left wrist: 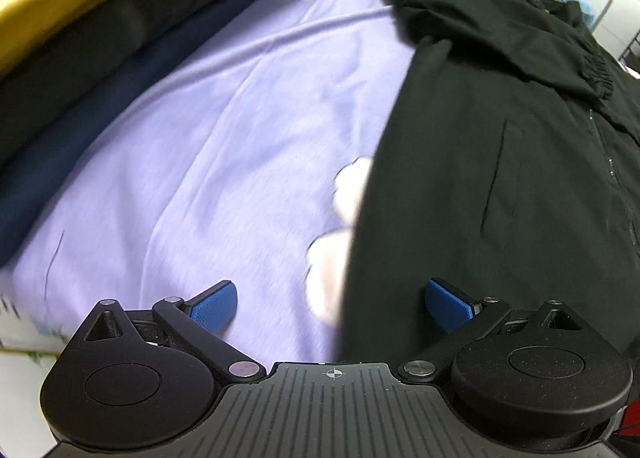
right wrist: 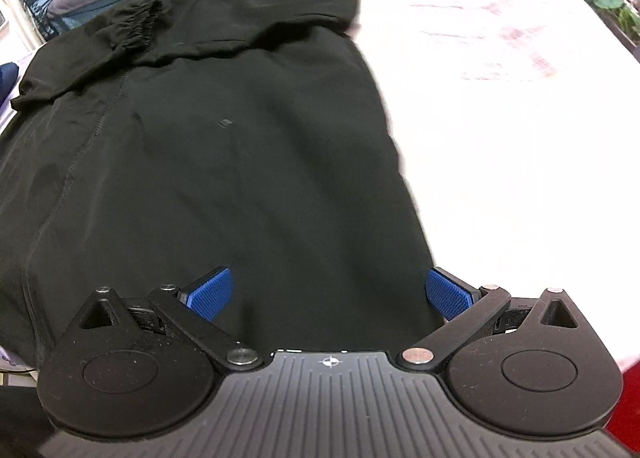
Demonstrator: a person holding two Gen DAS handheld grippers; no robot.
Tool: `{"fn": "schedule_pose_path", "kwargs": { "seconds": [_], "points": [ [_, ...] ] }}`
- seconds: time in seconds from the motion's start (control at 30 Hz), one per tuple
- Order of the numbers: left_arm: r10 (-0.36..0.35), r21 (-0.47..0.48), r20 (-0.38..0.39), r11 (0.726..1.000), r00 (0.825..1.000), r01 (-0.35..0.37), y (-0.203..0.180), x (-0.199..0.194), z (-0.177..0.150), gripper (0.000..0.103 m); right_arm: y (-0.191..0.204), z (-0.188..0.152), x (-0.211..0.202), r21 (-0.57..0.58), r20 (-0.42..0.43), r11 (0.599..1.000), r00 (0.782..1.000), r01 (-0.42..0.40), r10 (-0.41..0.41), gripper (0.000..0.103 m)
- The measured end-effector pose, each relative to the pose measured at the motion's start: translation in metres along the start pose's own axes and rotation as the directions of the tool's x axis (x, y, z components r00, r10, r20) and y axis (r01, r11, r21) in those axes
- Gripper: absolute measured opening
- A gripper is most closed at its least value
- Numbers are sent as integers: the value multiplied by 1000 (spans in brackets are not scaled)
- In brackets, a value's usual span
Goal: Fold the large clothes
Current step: 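Grasp the jacket side edge with the left gripper while the right gripper grasps it too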
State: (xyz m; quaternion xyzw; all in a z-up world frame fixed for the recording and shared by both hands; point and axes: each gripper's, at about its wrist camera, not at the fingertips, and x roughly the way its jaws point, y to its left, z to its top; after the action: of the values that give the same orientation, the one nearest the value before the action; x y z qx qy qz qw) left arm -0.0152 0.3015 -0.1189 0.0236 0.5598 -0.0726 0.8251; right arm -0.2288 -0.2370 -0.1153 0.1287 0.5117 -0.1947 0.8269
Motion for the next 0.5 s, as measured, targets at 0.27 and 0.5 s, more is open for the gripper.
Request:
{"fn": "schedule_pose_path", "kwargs": {
  "seconds": [0.27,0.5],
  "points": [
    [-43,14,6,999,999,43,-8,-6,-11,103,-34,-37,-9,39,-42,998,998,-56,57,78],
    [-157,29,-27,987,987,158,-11,-4,-15,103,-47,-43,-11,63,-46,993,994,-97,100,78]
  ]
}}
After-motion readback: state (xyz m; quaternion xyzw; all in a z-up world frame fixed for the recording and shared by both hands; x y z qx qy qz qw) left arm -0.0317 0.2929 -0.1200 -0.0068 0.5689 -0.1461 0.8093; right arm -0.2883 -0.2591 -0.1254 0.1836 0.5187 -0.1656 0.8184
